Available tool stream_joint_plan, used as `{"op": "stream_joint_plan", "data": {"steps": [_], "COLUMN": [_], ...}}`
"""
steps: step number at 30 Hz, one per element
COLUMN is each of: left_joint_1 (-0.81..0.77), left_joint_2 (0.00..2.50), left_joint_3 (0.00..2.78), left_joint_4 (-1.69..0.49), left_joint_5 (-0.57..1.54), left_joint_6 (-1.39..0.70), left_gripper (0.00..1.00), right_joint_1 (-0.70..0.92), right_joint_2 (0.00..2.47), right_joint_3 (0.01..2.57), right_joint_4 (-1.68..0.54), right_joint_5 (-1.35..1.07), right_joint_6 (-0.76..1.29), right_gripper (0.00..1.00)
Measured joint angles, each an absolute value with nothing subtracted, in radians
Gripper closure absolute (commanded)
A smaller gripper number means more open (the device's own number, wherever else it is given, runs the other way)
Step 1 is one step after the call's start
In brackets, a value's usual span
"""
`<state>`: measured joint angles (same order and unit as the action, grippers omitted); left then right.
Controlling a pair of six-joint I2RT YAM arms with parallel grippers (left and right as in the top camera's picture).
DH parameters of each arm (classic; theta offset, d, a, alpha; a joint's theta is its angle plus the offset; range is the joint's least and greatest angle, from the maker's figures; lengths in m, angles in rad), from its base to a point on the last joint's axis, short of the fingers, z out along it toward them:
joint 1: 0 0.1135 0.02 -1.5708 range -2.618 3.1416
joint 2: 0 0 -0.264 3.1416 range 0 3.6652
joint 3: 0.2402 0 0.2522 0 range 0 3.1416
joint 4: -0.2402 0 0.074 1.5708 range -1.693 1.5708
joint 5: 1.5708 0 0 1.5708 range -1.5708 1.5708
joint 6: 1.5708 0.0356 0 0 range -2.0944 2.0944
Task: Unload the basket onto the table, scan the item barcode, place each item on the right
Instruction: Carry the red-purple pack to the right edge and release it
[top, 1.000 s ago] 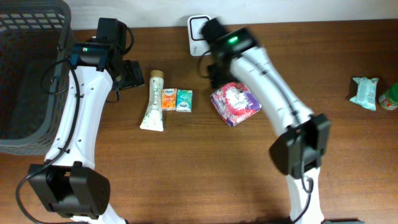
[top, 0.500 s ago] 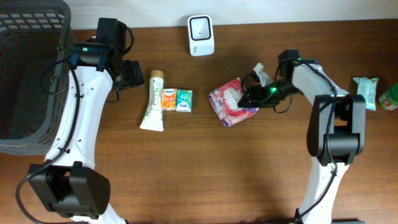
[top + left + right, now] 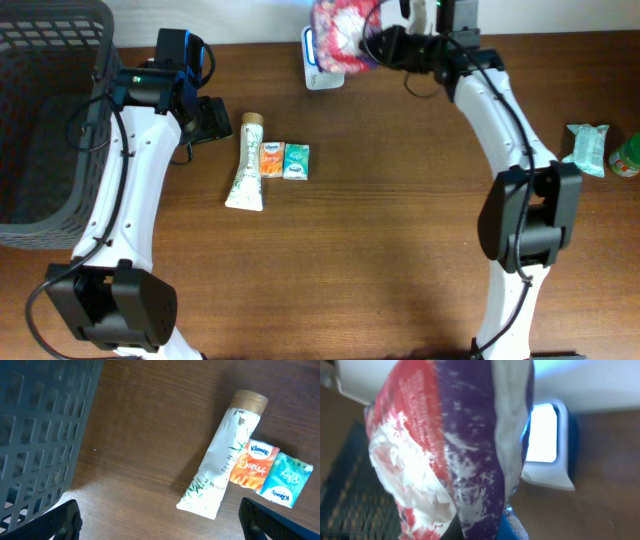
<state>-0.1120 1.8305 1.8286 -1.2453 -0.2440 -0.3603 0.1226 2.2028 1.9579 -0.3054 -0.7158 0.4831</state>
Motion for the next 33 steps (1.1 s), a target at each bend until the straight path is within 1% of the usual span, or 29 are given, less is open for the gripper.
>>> {"op": "stream_joint_plan", "data": {"steps": [3, 4, 6, 8, 10, 11, 13, 15, 16, 18, 19, 21, 22, 23, 24, 25, 26, 29, 31, 32, 33], "left_joint_1": [-0.112, -0.112, -0.112, -0.112, -0.112, -0.112, -0.112, -0.112, -0.112, -0.112, -0.112, -0.112, -0.112, -0.112, -0.112, -0.112, -0.112, -0.112, -0.112, -0.112, -0.112], "left_joint_2": [1.831, 1.831, 1.831, 1.831, 1.831, 1.831, 1.831, 1.831, 1.831, 1.831, 1.831, 1.831, 1.831, 1.831, 1.831, 1.831, 1.831, 1.831, 1.831, 1.831, 1.831], "left_joint_3": [1.829, 1.829, 1.829, 1.829, 1.829, 1.829, 1.829, 1.829, 1.829, 1.829, 1.829, 1.829, 1.829, 1.829, 1.829, 1.829, 1.829, 1.829, 1.829, 1.829, 1.829], "left_joint_4": [-1.243, -1.245, -1.243, -1.243, -1.243, -1.243, -1.245, -1.243, -1.243, -1.244, -1.242, -1.243, -1.243, -1.243, -1.243, -1.243, -1.243, -1.243, -1.243, -1.243, -1.243], "left_joint_5": [-0.244, -0.244, -0.244, -0.244, -0.244, -0.244, -0.244, -0.244, -0.244, -0.244, -0.244, -0.244, -0.244, -0.244, -0.244, -0.244, -0.244, -0.244, -0.244, -0.244, -0.244], "left_joint_6": [-0.36, -0.36, -0.36, -0.36, -0.36, -0.36, -0.36, -0.36, -0.36, -0.36, -0.36, -0.36, -0.36, -0.36, -0.36, -0.36, -0.36, -0.36, -0.36, -0.36, -0.36], "left_gripper": [0.01, 0.01, 0.01, 0.01, 0.01, 0.01, 0.01, 0.01, 0.01, 0.01, 0.01, 0.01, 0.01, 0.01, 0.01, 0.01, 0.01, 0.01, 0.01, 0.01, 0.01], "right_joint_1": [0.252, 0.284, 0.324, 0.325, 0.29, 0.248, 0.156, -0.017, -0.117, -0.279, -0.339, -0.417, -0.446, -0.471, -0.491, -0.506, -0.52, -0.516, -0.462, -0.457, -0.411], "right_joint_2": [2.259, 2.296, 2.339, 2.35, 2.349, 2.348, 2.335, 2.293, 2.275, 2.266, 2.266, 2.266, 2.266, 2.266, 2.266, 2.266, 2.266, 2.266, 2.266, 2.266, 2.266], "right_joint_3": [1.958, 1.958, 1.957, 1.957, 1.967, 1.987, 2.068, 2.143, 2.162, 2.169, 2.169, 2.169, 2.169, 2.169, 2.169, 2.169, 2.169, 2.169, 2.169, 2.169, 2.169], "right_joint_4": [-0.192, -0.143, -0.115, -0.105, -0.142, -0.213, -0.439, -0.661, -0.736, -0.874, -0.908, -0.936, -0.95, -0.971, -0.982, -0.989, -1.0, -1.018, -1.037, -1.039, -1.048], "right_joint_5": [-0.598, -0.574, -0.513, -0.458, -0.439, -0.422, -0.381, -0.339, -0.323, -0.275, -0.245, -0.209, -0.176, -0.109, -0.054, -0.009, 0.031, -0.002, -0.176, -0.187, -0.269], "right_joint_6": [0.575, 0.585, 0.595, 0.599, 0.576, 0.567, 0.55, 0.542, 0.542, 0.541, 0.538, 0.482, 0.464, 0.454, 0.446, 0.435, 0.427, 0.353, 0.257, 0.241, 0.217], "right_gripper": [0.96, 0.96, 0.96, 0.96, 0.96, 0.96, 0.96, 0.96, 0.96, 0.96, 0.96, 0.95, 0.88, 0.58, 0.32, 0.17, 0.11, 0.1, 0.1, 0.1, 0.1]}}
